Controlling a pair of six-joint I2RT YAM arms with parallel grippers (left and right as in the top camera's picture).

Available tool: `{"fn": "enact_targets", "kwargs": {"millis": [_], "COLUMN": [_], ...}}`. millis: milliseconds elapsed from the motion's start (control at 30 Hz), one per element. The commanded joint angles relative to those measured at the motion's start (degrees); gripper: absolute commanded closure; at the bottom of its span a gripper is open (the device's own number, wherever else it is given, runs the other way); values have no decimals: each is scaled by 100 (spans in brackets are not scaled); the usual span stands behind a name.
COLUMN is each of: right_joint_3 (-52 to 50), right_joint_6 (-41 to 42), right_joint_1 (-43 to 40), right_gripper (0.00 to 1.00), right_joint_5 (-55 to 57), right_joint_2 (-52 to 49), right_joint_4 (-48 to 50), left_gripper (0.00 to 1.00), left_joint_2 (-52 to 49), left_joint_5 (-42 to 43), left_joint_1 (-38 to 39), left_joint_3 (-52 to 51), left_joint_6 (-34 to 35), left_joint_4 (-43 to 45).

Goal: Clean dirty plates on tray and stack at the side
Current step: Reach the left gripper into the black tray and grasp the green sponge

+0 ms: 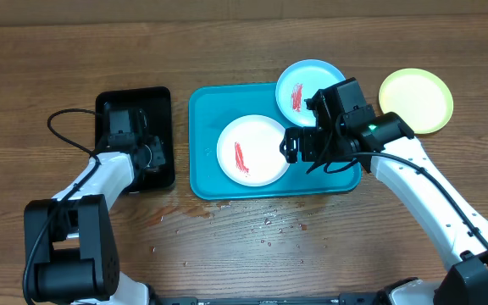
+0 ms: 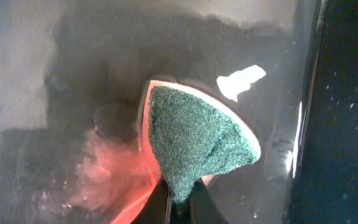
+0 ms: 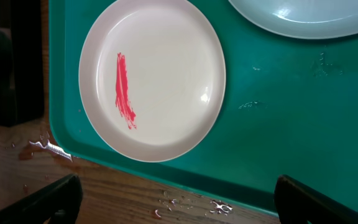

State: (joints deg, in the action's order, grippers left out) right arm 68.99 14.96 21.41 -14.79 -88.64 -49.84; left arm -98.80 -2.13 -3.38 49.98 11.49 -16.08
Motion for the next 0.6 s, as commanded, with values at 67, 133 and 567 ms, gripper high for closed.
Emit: {"fn": "enact_targets", "kwargs": {"millis": [67, 133, 567], "right_joint_3": [122, 122, 122], "right_joint_6": [-4, -4, -2], "right_joint_1": [11, 11, 11], "right_gripper": [0, 0, 0], "right_joint_5": [13, 13, -74], "right_joint_2": [90, 90, 90], "right_joint_4": [0, 0, -42], "left_gripper": [96, 96, 96], "left_joint_2": [118, 280, 1154], "left_joint_5": [66, 2, -363], "left_joint_1": [28, 28, 4], "left_joint_3": [535, 833, 1488], "left_joint_6": [-114, -142, -232], "left_joint_4": [-745, -1060, -1814]}}
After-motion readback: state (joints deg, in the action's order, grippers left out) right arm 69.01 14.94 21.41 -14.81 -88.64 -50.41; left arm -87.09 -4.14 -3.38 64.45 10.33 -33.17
